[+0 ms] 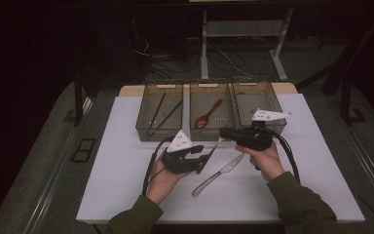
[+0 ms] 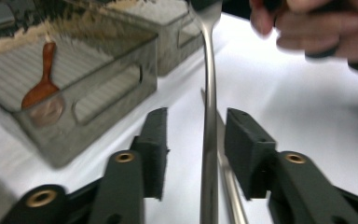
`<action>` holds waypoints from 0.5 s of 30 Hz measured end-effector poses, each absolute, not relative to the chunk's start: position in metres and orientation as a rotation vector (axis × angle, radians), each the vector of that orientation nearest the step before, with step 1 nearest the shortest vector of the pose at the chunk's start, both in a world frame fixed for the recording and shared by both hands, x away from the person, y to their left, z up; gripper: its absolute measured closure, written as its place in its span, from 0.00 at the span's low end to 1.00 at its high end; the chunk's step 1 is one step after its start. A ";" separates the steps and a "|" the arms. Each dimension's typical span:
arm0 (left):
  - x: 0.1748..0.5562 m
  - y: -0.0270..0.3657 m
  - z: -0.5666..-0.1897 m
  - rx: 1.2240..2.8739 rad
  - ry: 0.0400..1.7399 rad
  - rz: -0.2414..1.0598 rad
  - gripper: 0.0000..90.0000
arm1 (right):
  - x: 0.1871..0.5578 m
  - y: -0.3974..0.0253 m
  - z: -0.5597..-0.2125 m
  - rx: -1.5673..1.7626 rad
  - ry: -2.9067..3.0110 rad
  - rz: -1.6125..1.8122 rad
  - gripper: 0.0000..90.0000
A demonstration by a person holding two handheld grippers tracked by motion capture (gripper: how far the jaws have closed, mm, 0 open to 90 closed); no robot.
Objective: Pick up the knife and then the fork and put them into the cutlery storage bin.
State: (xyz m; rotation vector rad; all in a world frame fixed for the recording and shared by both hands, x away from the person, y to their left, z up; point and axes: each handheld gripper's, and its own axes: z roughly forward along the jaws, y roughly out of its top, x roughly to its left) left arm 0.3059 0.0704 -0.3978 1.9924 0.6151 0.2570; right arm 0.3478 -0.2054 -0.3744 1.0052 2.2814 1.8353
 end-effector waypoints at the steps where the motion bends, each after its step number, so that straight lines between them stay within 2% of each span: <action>1: 0.305 0.075 -0.399 1.994 0.615 0.248 0.61 | 0.349 -0.207 -0.374 1.013 2.279 1.826 0.94; 6: 0.302 0.098 -0.408 2.006 0.611 0.219 0.51 | 0.352 -0.220 -0.372 1.053 2.279 1.778 0.94; 15: 0.290 0.135 -0.421 1.971 0.652 0.213 0.39 | 0.362 -0.254 -0.365 1.113 2.232 1.756 0.94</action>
